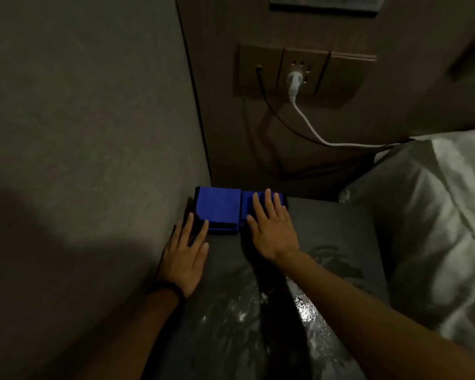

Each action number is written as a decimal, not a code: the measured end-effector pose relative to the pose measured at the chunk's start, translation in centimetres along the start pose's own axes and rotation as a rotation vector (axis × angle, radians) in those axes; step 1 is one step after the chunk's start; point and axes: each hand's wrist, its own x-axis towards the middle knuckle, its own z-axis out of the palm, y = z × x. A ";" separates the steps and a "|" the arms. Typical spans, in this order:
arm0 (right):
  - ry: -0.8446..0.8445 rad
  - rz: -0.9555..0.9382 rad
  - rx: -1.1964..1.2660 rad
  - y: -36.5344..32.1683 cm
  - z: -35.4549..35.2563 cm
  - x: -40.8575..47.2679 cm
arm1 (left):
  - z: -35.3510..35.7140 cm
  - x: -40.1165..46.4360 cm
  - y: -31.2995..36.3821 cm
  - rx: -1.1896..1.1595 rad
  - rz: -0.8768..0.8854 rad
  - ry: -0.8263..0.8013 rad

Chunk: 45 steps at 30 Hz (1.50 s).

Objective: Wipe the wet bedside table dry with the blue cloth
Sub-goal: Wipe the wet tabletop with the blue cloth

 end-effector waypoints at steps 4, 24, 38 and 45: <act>-0.003 0.024 -0.080 -0.2 0.9 1.5 | 1.2 0.5 -0.7 -0.158 -0.005 0.074; 0.051 0.005 -0.191 3.0 1.3 0.6 | 0.9 0.1 0.6 -0.065 -0.028 0.121; 0.055 0.047 -0.196 5.8 0.6 -0.9 | 0.7 0.3 0.8 -0.114 -0.042 0.155; 0.065 0.098 -0.199 9.4 -0.2 -2.3 | 1.0 0.0 0.7 -0.151 -0.046 0.182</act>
